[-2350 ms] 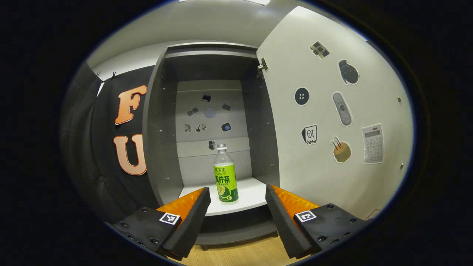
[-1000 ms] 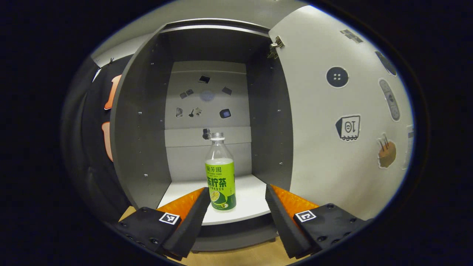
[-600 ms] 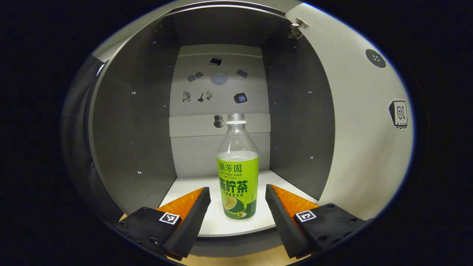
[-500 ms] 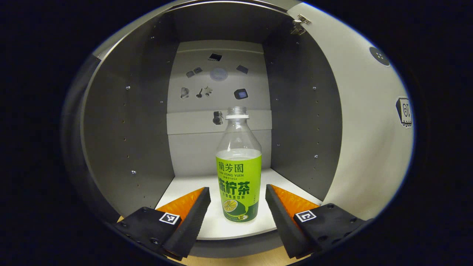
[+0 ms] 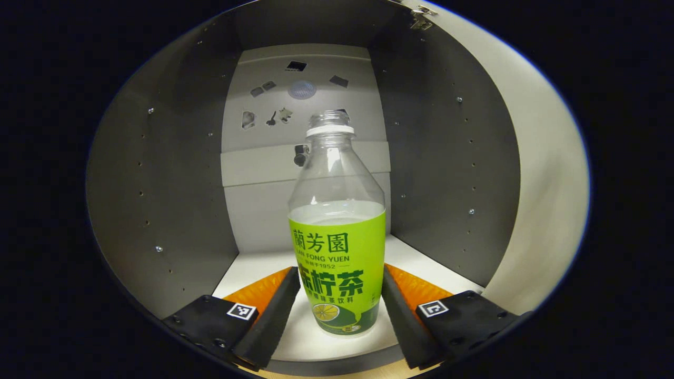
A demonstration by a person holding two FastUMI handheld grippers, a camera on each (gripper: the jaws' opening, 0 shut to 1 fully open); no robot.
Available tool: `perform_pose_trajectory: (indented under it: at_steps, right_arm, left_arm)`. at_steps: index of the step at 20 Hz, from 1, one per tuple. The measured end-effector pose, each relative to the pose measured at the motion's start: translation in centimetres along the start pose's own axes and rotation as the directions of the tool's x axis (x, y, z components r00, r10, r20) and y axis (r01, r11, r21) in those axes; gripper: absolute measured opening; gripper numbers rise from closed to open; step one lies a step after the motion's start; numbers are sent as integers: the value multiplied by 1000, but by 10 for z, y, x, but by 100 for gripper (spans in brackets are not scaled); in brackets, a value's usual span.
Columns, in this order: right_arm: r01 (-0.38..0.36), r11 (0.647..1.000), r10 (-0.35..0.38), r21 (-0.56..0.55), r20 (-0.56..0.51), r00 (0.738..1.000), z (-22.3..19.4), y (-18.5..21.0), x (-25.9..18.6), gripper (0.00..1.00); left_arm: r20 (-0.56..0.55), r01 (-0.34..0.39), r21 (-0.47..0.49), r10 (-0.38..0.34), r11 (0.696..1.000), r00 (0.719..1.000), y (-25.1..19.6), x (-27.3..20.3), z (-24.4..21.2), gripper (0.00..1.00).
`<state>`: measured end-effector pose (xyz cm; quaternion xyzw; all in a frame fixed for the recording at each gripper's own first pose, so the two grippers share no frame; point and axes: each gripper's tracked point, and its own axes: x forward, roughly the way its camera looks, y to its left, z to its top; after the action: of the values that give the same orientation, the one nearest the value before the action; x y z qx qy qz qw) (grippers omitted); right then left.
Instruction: Open the cabinet door with the right hand, grasp the bottle in the cabinet with the left hand and place it on the coaster, then close the cabinet door with the right hand.
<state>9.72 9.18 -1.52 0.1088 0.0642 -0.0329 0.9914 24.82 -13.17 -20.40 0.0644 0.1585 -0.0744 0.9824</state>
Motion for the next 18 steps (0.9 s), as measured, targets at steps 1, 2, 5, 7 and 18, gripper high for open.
perform_pose_trajectory:
  at_steps: [1,2,5,7,18]
  right_arm:
    - [-5,1000,5,-2,-5,1000,0,1,0,70]
    - [-8,1000,8,-6,-11,1000,-1,1,0,70]
    - [-21,999,20,-26,-22,1000,-2,-1,0,70]
    - [-44,999,43,-21,-30,999,-2,2,0,70]
    - [-226,974,226,3,-43,973,-7,20,1,70]
  left_arm:
    - [1,2,2,-2,1000,1000,1,2,1,83]
    - [-1,7,2,-7,1000,1000,0,1,1,83]
    - [5,-1,-10,1,1000,1000,1,-10,3,78]
    - [15,-12,-23,12,1000,1000,4,-20,7,79]
    - [46,-167,-55,169,984,984,41,-127,2,79]
